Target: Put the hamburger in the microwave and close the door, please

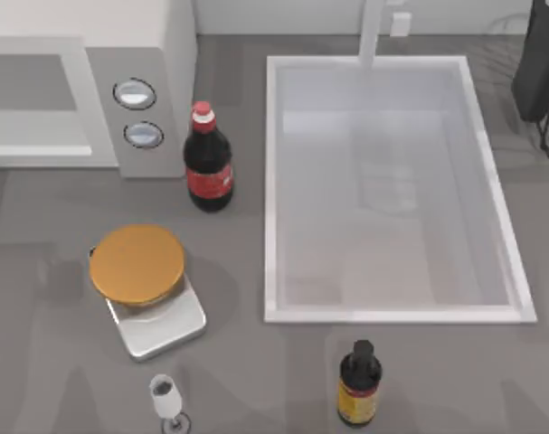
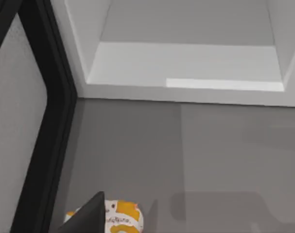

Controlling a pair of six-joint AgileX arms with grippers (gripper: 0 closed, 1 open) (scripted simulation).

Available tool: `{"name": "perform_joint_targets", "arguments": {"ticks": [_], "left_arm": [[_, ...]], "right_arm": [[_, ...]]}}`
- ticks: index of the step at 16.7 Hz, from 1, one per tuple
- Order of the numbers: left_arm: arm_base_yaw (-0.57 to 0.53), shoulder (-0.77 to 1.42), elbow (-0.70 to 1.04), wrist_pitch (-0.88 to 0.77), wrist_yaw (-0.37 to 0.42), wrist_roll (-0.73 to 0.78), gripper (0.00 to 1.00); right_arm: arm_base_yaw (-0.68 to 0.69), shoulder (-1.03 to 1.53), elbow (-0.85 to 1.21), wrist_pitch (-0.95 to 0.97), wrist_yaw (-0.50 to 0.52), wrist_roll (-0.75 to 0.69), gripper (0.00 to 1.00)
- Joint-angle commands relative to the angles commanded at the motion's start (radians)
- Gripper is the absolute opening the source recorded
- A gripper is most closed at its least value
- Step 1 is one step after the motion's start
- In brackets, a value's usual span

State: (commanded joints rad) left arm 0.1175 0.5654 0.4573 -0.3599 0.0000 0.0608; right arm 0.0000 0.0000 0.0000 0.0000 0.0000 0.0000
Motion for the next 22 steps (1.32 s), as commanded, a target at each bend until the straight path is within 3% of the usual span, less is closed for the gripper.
{"name": "perform_joint_targets", "arguments": {"ticks": [7, 11, 16, 20, 22], "left_arm": [[0.103, 0.819, 0.505, -0.357, 0.0, 0.05, 1.0], [0.156, 1.146, 0.734, -0.52, 0.001, 0.076, 1.0], [0.198, 1.338, 0.891, -0.652, 0.003, 0.098, 1.0], [0.2, 1.346, 0.899, -0.66, 0.003, 0.099, 1.0], [0.149, 1.319, 0.868, -0.667, 0.009, 0.096, 1.0]], "right_arm": [[0.0, 0.0, 0.0, 0.0, 0.0, 0.0, 1.0], [0.0, 0.0, 0.0, 0.0, 0.0, 0.0, 1.0], [0.0, 0.0, 0.0, 0.0, 0.0, 0.0, 1.0], [0.0, 0.0, 0.0, 0.0, 0.0, 0.0, 1.0], [0.0, 0.0, 0.0, 0.0, 0.0, 0.0, 1.0]]}}
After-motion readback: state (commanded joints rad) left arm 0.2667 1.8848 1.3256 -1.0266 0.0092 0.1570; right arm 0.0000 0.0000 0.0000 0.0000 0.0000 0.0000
